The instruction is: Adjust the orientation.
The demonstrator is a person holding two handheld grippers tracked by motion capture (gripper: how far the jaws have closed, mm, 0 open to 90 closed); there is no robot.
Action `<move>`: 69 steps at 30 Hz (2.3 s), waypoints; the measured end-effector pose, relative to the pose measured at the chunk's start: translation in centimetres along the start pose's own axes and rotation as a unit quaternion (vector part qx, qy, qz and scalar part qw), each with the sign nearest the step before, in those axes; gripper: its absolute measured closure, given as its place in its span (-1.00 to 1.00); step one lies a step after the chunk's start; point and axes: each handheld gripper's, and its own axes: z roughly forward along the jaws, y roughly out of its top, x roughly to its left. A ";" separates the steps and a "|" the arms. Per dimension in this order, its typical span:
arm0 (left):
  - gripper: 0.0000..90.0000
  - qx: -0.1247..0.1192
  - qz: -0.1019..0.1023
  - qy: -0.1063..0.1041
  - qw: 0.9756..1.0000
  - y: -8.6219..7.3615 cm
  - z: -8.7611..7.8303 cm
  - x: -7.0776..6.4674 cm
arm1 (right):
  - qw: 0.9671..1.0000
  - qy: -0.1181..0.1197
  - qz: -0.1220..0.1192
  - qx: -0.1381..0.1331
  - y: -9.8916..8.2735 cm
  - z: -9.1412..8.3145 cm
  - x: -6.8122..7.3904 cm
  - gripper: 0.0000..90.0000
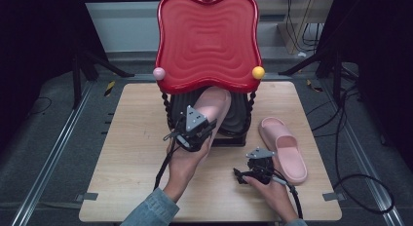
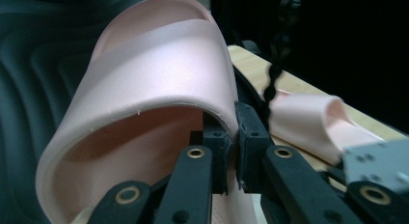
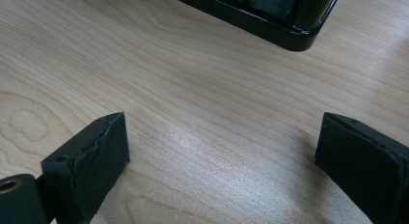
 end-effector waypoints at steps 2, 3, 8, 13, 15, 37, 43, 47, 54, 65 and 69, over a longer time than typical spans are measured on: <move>0.88 -0.003 -0.003 0.009 1.000 0.0 0.2 0.2 | 1.000 0.000 0.001 0.000 0.0 0.0 0.0 -0.89; 0.88 -0.003 -0.001 0.017 1.000 0.0 0.3 0.4 | 1.000 -0.001 0.000 0.000 0.0 0.0 0.0 -0.89; 0.88 -0.009 -0.016 0.038 0.999 -0.1 0.9 1.4 | 1.000 0.000 -0.002 0.000 0.0 0.0 0.0 -0.89; 0.88 -0.008 -0.008 0.056 0.998 0.0 1.5 1.9 | 1.000 0.000 -0.002 0.000 0.0 0.0 0.0 -0.89; 0.88 -0.007 -0.009 0.062 0.998 0.0 1.7 2.1 | 1.000 0.000 -0.002 0.000 0.0 0.0 0.0 -0.89; 0.88 0.009 -0.027 0.108 0.994 -0.7 4.0 3.6 | 1.000 0.003 -0.003 -0.001 0.0 0.0 -0.1 -0.89; 0.87 0.019 -0.031 0.101 0.994 -0.7 4.5 3.6 | 1.000 0.004 -0.004 -0.001 0.0 0.0 -0.1 -0.89; 0.85 0.020 -0.043 0.095 0.994 -0.3 4.6 3.8 | 1.000 0.004 -0.004 -0.001 0.0 0.0 -0.1 -0.89; 0.74 0.032 -0.050 0.078 0.995 -0.3 5.4 3.9 | 1.000 0.005 -0.005 -0.001 0.0 0.0 -0.1 -0.89; 0.39 0.036 -0.039 0.054 0.997 -0.8 4.7 3.6 | 1.000 0.007 -0.006 -0.001 -0.1 0.0 -0.1 -0.89; 0.29 0.039 -0.034 0.050 0.997 -1.0 4.2 3.5 | 1.000 0.007 -0.006 -0.001 -0.1 0.0 -0.1 -0.89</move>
